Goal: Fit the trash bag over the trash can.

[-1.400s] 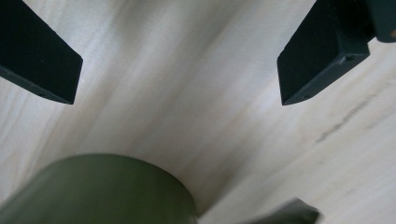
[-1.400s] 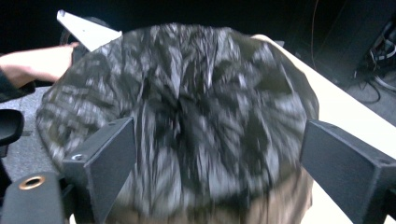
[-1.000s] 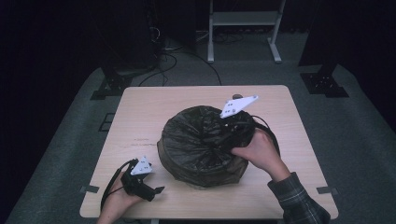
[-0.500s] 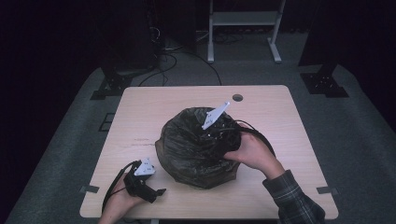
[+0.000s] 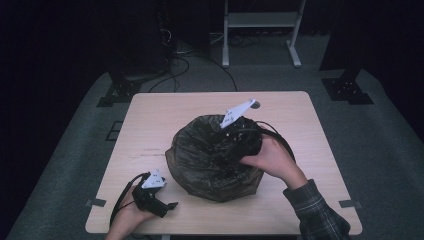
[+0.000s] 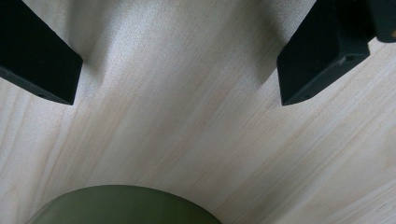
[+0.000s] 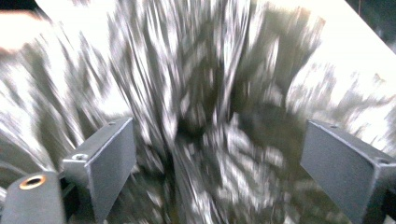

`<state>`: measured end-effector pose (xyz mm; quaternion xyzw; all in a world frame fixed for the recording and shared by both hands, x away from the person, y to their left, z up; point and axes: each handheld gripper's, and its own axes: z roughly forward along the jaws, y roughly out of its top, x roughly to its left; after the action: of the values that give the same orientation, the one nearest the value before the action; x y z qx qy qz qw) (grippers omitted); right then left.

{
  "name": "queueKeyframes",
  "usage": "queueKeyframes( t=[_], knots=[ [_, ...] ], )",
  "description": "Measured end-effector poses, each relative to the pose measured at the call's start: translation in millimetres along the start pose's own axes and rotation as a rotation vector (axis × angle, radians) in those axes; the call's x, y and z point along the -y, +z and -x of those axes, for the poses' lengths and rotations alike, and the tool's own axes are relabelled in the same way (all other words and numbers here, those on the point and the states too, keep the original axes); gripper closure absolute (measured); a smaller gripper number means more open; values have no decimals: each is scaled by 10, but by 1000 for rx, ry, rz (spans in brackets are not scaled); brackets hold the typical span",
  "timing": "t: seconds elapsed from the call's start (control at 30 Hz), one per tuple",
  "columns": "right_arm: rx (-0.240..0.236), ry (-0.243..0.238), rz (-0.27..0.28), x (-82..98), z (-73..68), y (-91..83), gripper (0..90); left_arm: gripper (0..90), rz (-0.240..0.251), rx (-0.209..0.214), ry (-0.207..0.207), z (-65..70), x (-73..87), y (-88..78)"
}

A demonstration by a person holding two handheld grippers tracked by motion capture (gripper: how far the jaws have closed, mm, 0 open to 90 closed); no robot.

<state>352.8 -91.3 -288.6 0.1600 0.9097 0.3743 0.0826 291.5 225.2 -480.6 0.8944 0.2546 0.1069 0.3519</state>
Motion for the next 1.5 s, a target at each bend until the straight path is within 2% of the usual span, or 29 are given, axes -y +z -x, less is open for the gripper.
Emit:
queueKeyframes(
  t=[0.1, 0.17, 0.23, 0.3, 0.47, 0.6, 0.73, 0.8, 0.9, 1.07, 1.13, 1.17, 1.33, 1.5],
  knots=[
    [4, 24, 80, -152, -12, -44, 98, 0, 5, 2, 3, -3, 7, -1],
    [16, 49, 108, -252, -12, -9, 98, 0, 20, 3, 2, -3, 24, -1],
    [30, 64, 112, -332, -5, 69, 99, 0, 30, 3, 2, -3, 38, -2],
    [17, 67, 102, -381, -1, 168, 99, 0, 33, 5, 3, -5, 42, -3],
    [-11, 60, 22, -442, -22, 483, 99, 0, 38, 6, 4, -5, 48, -3],
    [-4, 54, -74, -468, -62, 679, 98, 0, 38, 7, 5, -7, 48, -3],
    [14, 60, -144, -487, -68, 851, 65, 0, 38, 7, 6, -8, 48, -3],
    [30, 46, -183, -487, -75, 927, 26, 0, 38, 7, 6, -8, 48, -4],
    [45, 21, -228, -476, -87, 998, 19, 0, 39, 8, 7, -8, 48, -2],
    [34, 47, -283, -446, -78, 1061, 0, 0, 38, 7, 7, -7, 48, -2],
    [30, 48, -274, -456, -86, 1040, 0, 0, 39, 7, 6, -7, 47, -2],
    [36, 43, -250, -469, -90, 1009, 0, 0, 38, 7, 6, -8, 47, -3],
    [41, 46, -147, -510, -115, 767, 0, 0, 38, 8, 7, -8, 47, -3],
    [50, 35, -85, -482, -129, 522, 0, 0, 39, 7, 7, -8, 48, -2]
  ],
)
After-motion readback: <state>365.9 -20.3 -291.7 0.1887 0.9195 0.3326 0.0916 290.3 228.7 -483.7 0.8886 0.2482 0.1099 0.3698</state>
